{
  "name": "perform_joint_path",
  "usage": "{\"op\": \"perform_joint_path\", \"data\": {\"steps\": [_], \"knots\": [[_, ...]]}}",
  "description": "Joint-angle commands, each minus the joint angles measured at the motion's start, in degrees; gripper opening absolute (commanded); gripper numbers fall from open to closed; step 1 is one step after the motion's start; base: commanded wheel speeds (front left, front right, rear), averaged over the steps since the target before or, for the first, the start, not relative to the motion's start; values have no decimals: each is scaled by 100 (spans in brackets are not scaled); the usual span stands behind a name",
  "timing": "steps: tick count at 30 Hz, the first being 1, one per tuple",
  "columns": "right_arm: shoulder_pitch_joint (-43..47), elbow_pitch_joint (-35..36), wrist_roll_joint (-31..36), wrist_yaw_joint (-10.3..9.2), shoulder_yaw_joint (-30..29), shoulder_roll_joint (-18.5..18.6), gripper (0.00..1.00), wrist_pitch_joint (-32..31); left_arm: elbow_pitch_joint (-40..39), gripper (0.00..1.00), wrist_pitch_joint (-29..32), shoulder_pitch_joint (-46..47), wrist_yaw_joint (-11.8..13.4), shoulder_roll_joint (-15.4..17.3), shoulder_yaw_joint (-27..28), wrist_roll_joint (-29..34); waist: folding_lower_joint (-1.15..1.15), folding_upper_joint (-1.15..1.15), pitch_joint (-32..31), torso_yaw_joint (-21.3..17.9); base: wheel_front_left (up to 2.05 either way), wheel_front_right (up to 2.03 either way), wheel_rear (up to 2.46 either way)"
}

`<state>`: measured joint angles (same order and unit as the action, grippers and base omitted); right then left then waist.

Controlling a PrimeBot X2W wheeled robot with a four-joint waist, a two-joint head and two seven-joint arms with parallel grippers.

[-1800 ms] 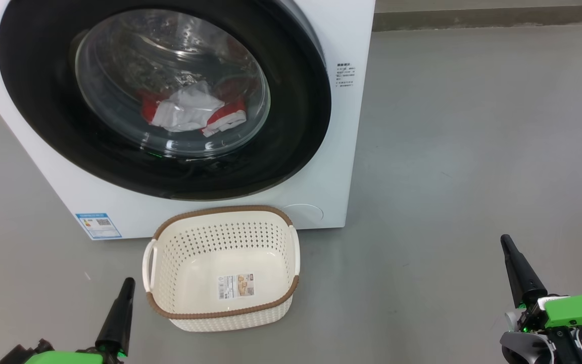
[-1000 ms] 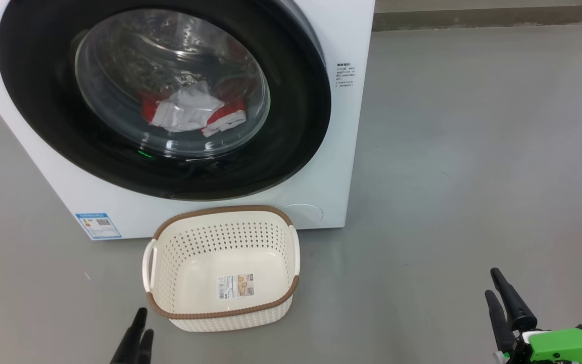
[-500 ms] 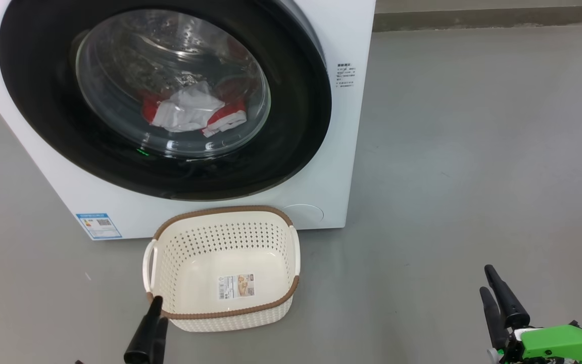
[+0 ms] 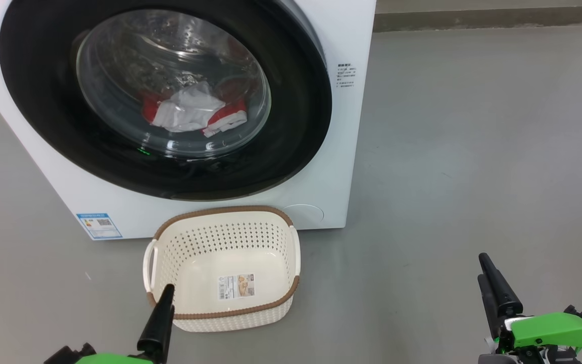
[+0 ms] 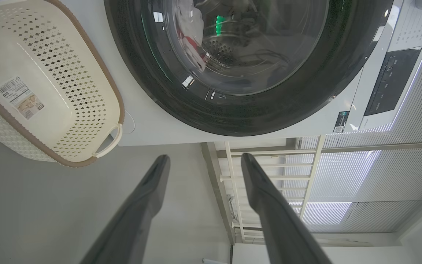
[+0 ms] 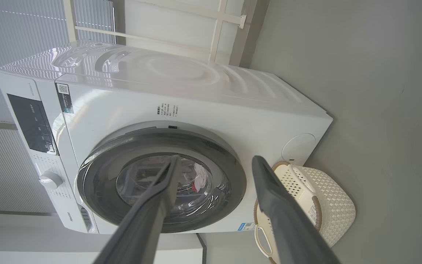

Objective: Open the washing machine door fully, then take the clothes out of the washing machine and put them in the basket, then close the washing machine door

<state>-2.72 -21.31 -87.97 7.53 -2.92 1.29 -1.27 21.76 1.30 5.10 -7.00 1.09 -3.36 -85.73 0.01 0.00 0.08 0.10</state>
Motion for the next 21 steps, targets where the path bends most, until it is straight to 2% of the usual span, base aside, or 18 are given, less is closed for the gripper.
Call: {"op": "perform_joint_path", "data": {"steps": [1,21], "knots": [[-333,117,149,-1,58,79,100,70,-102,100,-76,324,-14,82,17,141,0,0,-1,-1,0,0,0],[-638,45,1528,-2,191,64,100,418,-334,100,-416,628,140,102,-281,1723,-1,0,-8,-3,0,0,0]]}}
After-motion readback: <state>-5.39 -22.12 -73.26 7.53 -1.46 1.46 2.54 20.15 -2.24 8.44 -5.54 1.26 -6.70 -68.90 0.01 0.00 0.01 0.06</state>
